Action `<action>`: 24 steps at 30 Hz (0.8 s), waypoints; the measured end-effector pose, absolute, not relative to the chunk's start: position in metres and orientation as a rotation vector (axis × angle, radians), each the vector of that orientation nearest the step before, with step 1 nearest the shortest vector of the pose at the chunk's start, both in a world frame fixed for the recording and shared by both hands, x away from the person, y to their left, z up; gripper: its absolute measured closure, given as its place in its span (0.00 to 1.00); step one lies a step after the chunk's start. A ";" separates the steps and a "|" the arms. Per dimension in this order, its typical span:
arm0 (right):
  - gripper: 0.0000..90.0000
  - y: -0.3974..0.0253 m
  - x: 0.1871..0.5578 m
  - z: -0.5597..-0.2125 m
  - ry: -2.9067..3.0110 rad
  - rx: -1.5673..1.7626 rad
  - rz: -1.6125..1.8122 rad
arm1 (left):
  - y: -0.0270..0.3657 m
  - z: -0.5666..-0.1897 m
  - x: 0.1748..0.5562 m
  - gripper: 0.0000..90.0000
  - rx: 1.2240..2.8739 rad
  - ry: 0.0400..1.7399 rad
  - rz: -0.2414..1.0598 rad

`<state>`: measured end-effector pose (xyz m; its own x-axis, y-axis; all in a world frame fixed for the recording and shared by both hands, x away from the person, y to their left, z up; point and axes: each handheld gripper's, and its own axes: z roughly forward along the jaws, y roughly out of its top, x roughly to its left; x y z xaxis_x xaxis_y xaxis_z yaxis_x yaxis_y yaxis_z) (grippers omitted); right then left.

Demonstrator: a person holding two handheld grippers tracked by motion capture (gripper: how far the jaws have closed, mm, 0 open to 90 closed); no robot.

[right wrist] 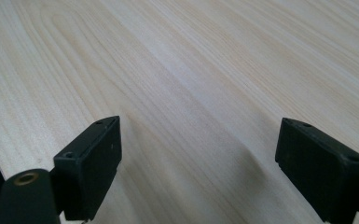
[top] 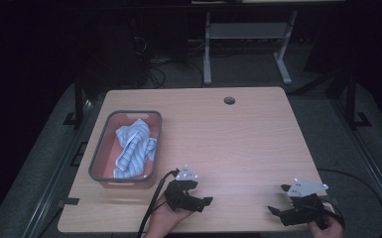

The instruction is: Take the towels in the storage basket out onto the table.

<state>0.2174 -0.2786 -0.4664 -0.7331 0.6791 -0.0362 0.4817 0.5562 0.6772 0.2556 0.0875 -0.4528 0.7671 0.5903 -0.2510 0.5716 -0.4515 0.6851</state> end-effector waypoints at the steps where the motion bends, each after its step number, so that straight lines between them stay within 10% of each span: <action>1: 0.15 -0.278 0.217 -0.466 2.503 0.961 0.956 | 0.087 -0.453 0.256 0.26 2.158 0.864 0.031; 24: 0.15 -0.273 0.218 -0.467 2.498 0.975 0.952 | 0.087 -0.433 0.268 0.26 2.154 0.860 -0.011</action>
